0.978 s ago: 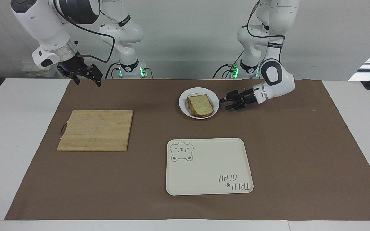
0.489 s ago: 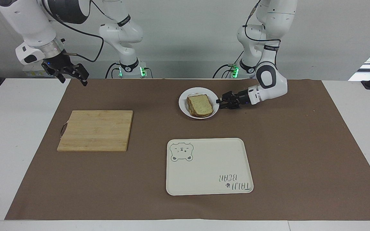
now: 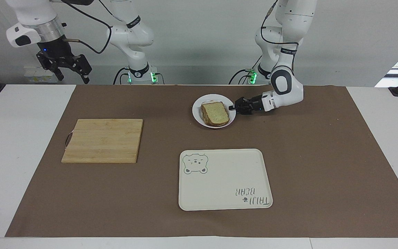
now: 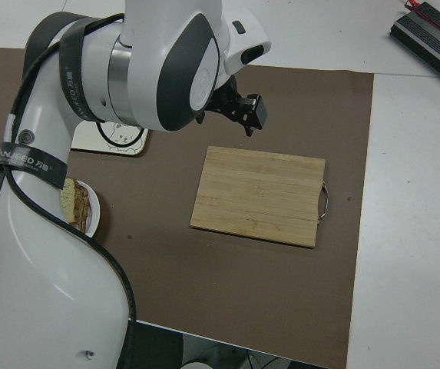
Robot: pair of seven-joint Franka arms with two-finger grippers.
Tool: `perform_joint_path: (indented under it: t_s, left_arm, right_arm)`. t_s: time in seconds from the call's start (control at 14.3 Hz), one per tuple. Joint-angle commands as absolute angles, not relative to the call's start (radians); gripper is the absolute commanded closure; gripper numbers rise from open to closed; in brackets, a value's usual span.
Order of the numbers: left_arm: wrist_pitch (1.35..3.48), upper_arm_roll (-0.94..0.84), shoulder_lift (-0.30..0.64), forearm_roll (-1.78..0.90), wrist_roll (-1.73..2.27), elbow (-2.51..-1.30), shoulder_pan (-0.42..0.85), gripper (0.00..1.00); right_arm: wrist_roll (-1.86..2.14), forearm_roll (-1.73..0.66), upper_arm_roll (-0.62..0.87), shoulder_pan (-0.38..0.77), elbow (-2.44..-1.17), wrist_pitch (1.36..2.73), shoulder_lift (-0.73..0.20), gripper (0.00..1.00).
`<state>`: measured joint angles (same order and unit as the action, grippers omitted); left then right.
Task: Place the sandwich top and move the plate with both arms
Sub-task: 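Push the left gripper against the plate edge nearest it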
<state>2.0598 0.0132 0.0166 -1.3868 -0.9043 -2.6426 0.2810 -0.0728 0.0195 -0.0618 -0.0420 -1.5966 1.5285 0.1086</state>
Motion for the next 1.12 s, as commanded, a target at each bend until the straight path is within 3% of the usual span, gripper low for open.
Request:
perform_joint_path:
  t_s: [0.0,0.28,0.63,1.05]
  left_arm:
    - [2.071,0.026,-0.015,-1.414,-0.897,-2.691,0.316,1.0]
    - [2.057,0.031,-0.02,-1.414,-0.853,-2.671,0.301,1.0]
    - [2.051,0.034,-0.009,-1.41,-0.821,-2.525,0.236,1.0]
    - [2.056,0.035,0.139,-1.304,-0.752,-2.26,0.203,1.0]
  right_arm:
    - [-0.095,0.034,-0.058,-0.035,-1.549,1.47,0.104,0.0]
    - [-0.081,0.017,-0.034,-0.037,-1.62,1.468,0.153,0.0]
    - [-0.009,0.055,-0.025,-0.034,-1.621,1.479,0.146,0.0]
    - [0.002,0.06,-0.021,-0.035,-1.632,1.48,0.149,0.0]
